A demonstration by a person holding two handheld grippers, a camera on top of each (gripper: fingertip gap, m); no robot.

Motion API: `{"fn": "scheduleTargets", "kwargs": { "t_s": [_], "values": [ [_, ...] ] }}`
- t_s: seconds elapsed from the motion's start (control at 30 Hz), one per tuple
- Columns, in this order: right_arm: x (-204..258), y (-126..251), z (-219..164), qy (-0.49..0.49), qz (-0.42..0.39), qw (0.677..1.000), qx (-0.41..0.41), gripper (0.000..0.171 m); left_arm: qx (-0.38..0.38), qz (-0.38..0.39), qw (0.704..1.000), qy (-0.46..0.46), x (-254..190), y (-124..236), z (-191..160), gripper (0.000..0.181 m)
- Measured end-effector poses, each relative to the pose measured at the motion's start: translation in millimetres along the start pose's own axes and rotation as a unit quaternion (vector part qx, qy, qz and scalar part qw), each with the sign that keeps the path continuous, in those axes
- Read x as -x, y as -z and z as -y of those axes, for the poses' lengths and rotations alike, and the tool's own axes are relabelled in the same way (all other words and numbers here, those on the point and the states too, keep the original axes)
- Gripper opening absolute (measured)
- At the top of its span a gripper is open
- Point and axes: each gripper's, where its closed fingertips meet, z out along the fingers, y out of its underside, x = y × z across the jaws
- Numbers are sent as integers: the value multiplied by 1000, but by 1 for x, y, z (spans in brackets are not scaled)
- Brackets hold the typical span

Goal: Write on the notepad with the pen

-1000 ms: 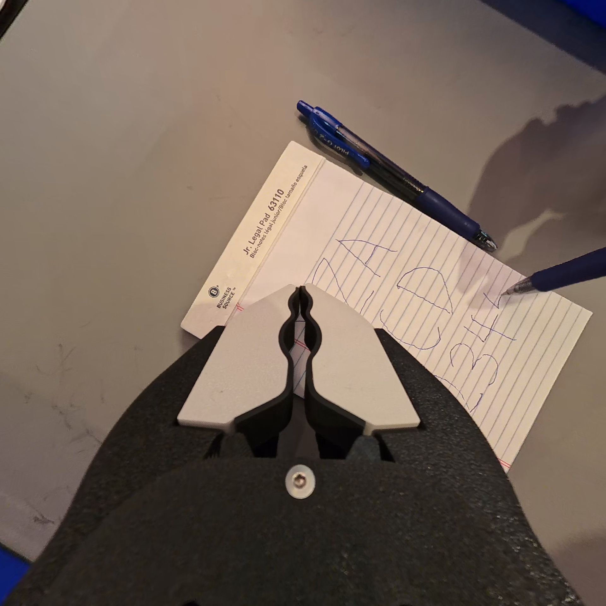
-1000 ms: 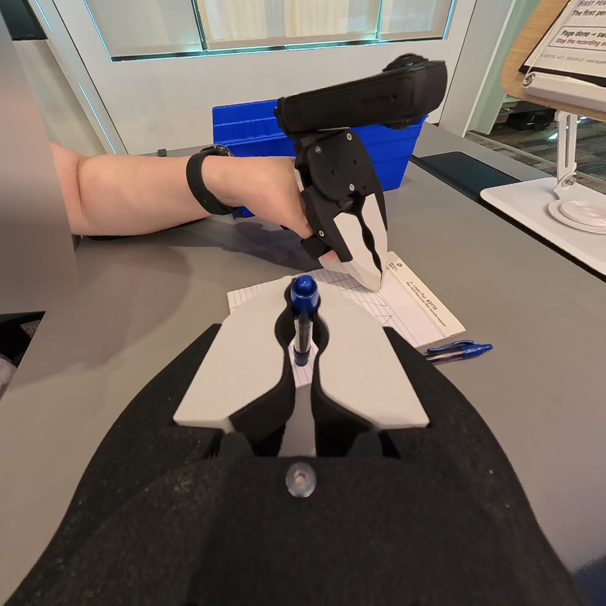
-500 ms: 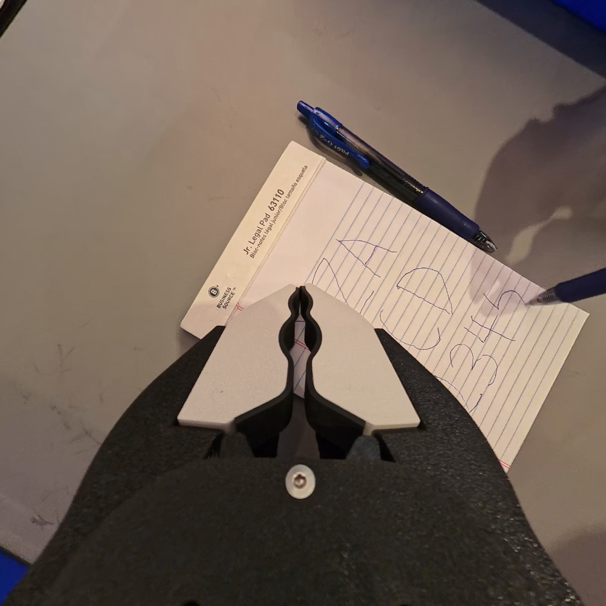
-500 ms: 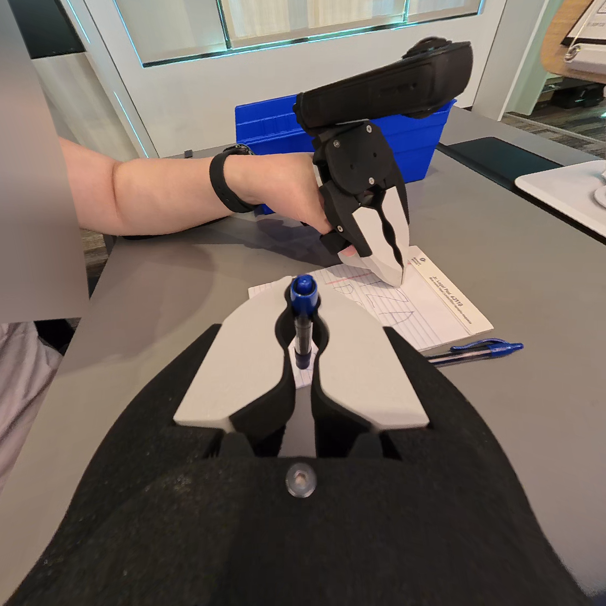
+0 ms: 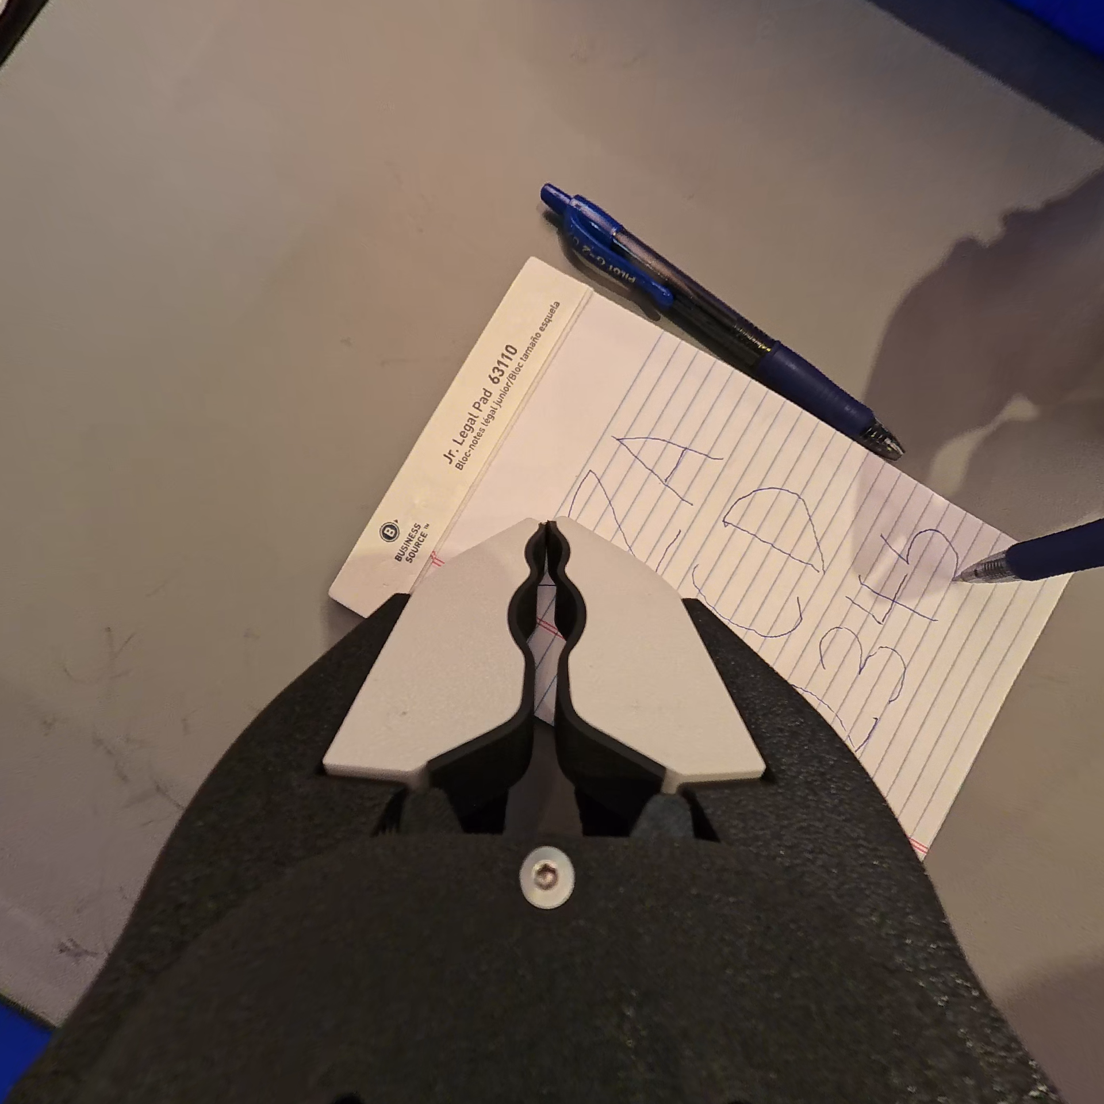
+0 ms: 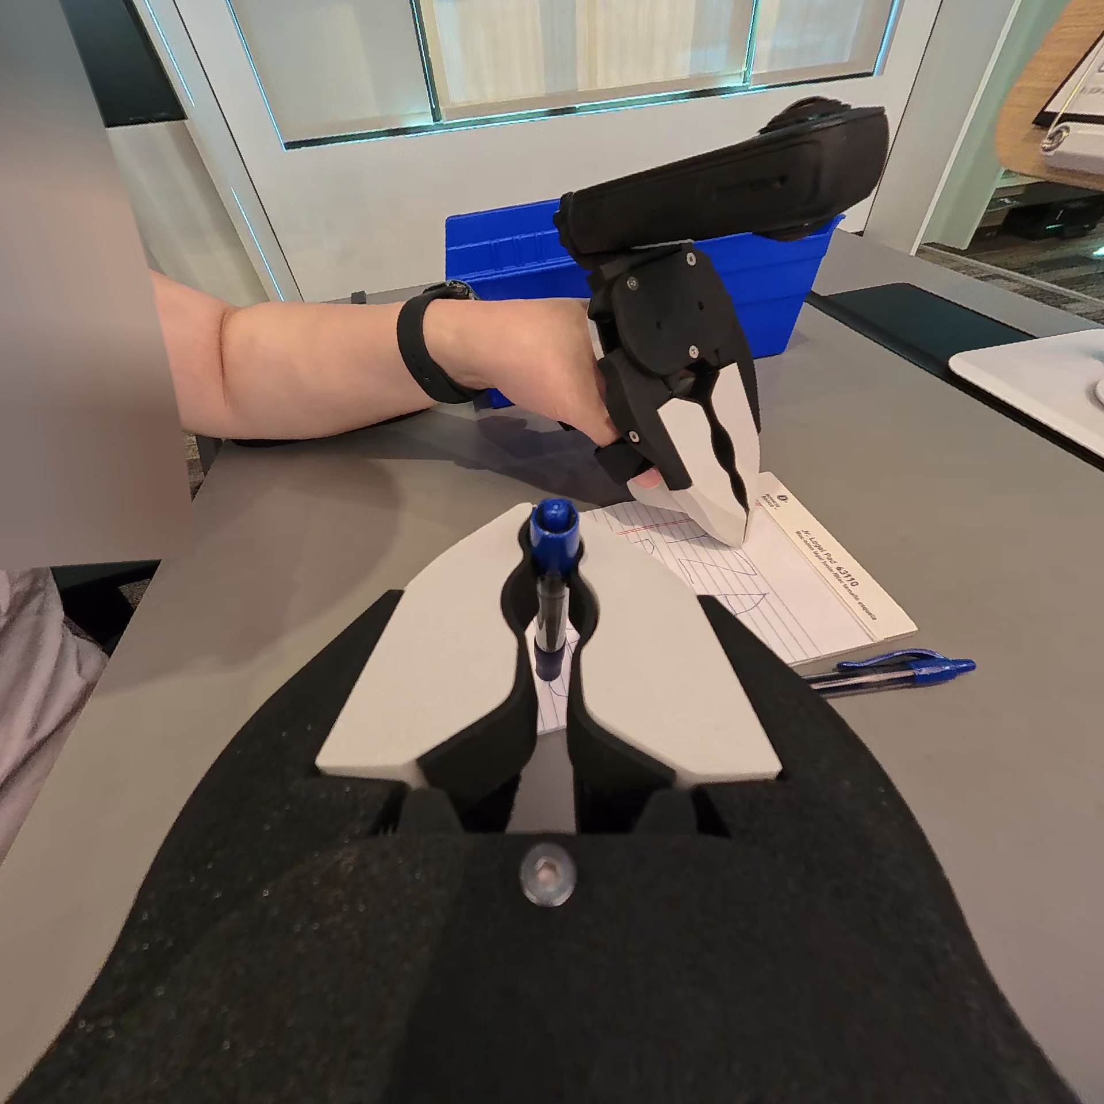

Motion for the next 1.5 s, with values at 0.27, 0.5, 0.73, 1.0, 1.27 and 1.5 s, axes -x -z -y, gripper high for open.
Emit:
{"fn": "scheduleTargets", "kwargs": {
  "t_s": [0.27,0.5,0.73,1.0,1.27,1.5],
  "values": [
    [-14,16,23,22,-58,995,-73,4,1,1,1000,-1,0,0,0,0],
    [-21,0,4,16,-64,997,-26,5,1,1,1000,-1,0,0,0,0],
    [-24,0,1,4,-64,998,-17,5,1,1,1000,-1,0,0,0,0],
    [-28,8,-2,-20,-68,997,-9,5,0,0,1000,-1,0,0,0,0],
    [-31,13,-4,-28,-72,997,-5,5,0,0,1000,-1,0,0,0,0],
    [-30,13,-2,-27,-66,997,-14,5,0,-2,1000,2,0,0,0,0]
  ]
}}
